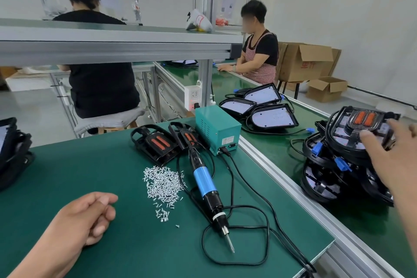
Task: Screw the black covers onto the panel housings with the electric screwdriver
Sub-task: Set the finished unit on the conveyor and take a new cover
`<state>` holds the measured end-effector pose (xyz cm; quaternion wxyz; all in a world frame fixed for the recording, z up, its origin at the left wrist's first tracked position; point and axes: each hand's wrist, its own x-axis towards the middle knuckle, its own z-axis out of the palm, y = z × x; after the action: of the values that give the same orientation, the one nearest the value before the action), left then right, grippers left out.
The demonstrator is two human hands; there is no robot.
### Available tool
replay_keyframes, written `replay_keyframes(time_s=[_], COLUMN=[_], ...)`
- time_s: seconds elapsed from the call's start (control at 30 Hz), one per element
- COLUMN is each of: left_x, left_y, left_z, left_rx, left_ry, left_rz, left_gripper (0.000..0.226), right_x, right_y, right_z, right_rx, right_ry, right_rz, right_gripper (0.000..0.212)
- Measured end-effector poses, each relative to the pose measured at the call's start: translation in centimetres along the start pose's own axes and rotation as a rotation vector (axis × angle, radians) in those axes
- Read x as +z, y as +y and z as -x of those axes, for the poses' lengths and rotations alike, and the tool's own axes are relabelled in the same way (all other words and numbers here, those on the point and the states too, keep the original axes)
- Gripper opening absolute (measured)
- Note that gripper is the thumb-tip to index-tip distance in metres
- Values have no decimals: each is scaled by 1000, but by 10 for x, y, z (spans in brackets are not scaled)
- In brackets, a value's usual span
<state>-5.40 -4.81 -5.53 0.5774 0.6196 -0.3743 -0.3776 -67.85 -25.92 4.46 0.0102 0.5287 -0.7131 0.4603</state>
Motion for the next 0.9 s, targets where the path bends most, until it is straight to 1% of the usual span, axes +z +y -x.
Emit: replay_keyframes(time_s=[0.13, 0.23, 0.33, 0.4, 0.5, 0.57, 0.67, 0.73, 0.77, 0.83, 0.9], left_x=[1, 2, 4, 9, 11, 13, 13, 12, 12, 11, 11], left_y=[1, 3, 8, 13, 19, 23, 26, 27, 27, 27, 28], left_z=[0, 2, 5, 8, 13, 15, 17, 19, 19, 18, 16], left_rx=[-24, -34, -42, -65, -92, -111, -127, -131, -132, -145, -159], left_ry=[3, 5, 6, -2, 6, 9, 21, 42, 55, 100, 171], left_rz=[-3, -16, -12, 7, 35, 35, 51, 69, 80, 121, 210], left_gripper=[22, 21, 21, 20, 24, 25, 24, 24, 24, 26, 30], right_x=[-1, -4, -7, -8, -1, 8, 31, 50, 59, 79, 102], right_y=[3, 2, -17, -39, -91, -130, -179, -208, -223, -255, -291], right_z=[4, 8, 21, 40, 85, 119, 159, 183, 195, 220, 246], right_rx=[-1, -28, -85, -176, -344, -411, -432, -465, -493, -544, -620], right_ry=[30, 77, 113, 116, 80, -17, -224, -322, -370, -497, -642], right_rz=[23, 26, -38, -94, -193, -321, -496, -557, -575, -613, -641], right_gripper=[94, 86, 82, 71, 44, 31, 17, 8, 6, 12, 18])
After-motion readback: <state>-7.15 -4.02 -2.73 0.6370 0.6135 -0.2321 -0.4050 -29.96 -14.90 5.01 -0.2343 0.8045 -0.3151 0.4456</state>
